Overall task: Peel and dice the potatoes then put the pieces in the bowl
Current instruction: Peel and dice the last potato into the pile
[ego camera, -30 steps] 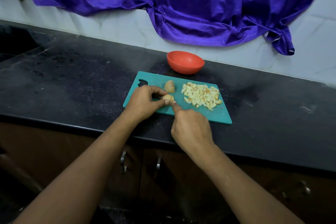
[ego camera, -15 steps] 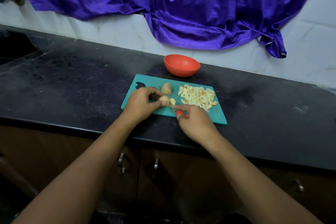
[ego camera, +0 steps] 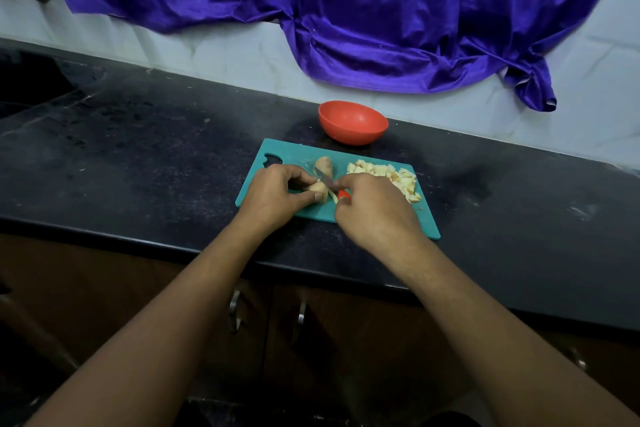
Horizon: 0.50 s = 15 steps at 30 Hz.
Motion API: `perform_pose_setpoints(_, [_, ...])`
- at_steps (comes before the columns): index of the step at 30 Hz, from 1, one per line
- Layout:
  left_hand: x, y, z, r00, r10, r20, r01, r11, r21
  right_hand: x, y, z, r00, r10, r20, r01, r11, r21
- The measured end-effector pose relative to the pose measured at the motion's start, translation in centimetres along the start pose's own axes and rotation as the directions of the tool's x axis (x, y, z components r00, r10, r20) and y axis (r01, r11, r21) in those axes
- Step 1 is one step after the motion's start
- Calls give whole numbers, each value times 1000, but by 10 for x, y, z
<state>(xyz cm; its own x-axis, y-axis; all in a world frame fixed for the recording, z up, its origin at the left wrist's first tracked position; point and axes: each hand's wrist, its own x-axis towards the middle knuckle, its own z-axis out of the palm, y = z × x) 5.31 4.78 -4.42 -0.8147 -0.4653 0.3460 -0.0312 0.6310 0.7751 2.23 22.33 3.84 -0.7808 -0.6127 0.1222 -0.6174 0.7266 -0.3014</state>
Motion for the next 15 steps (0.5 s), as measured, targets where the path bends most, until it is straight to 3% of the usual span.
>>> perform_pose_setpoints(6, [1, 0, 0, 1000, -4, 0, 4, 1000, 19, 4, -4, -8, 998, 17, 58, -17, 1000, -2])
perform_pose_setpoints(15, [1, 1, -2, 1000, -3, -11, 3, 1000, 30, 10, -17, 20, 998, -22, 51, 30, 987, -161])
